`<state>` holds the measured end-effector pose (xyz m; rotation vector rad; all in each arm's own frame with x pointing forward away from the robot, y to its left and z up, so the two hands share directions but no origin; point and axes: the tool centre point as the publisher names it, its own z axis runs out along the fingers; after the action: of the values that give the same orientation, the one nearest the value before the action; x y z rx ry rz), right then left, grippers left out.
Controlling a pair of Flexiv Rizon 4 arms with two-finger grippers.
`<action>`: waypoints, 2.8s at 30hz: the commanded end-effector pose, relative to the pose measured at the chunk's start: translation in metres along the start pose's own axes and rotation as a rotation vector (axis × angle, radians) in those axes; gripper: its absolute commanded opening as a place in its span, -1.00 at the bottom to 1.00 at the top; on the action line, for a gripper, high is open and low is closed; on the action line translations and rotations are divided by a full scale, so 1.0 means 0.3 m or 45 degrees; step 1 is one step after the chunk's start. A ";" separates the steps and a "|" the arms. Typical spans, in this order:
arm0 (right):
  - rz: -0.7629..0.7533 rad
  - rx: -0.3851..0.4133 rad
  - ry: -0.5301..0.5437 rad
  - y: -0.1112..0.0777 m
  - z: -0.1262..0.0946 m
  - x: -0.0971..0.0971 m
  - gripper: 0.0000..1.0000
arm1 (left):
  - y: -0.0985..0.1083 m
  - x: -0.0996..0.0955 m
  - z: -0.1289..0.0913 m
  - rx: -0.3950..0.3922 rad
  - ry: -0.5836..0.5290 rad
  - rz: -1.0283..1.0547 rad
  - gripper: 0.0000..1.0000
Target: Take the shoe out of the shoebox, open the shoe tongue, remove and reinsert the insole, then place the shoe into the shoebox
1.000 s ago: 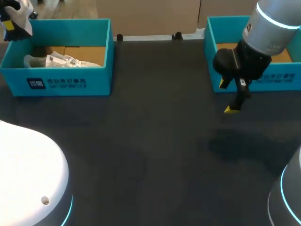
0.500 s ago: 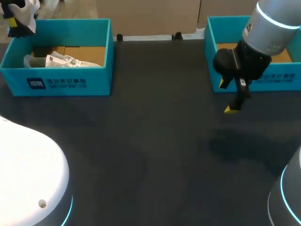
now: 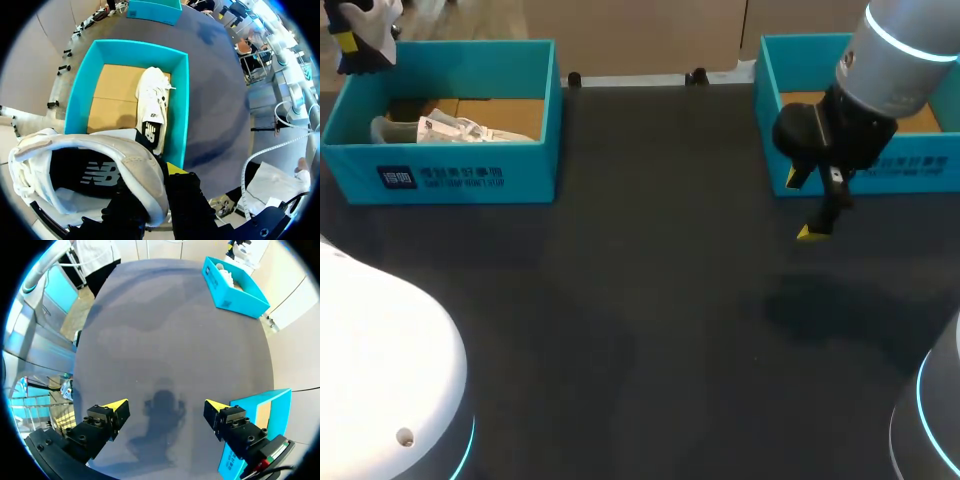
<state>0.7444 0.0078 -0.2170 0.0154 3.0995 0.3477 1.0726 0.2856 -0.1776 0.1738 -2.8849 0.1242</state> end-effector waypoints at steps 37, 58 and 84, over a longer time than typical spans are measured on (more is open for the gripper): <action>0.000 0.002 0.001 0.000 0.003 -0.002 1.00 | 0.065 -0.085 -0.057 -0.439 0.102 1.208 -1.00; 0.000 0.002 0.001 0.000 0.003 -0.002 1.00 | 0.127 -0.096 -0.074 -0.754 0.057 1.846 -1.00; 0.000 0.002 0.001 0.000 0.003 -0.002 1.00 | 0.084 -0.161 -0.035 -0.754 0.069 2.035 -1.00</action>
<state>0.7444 0.0078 -0.2170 0.0155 3.0995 0.3477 1.1189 0.3139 -0.1807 -2.0347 -2.0919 -0.4339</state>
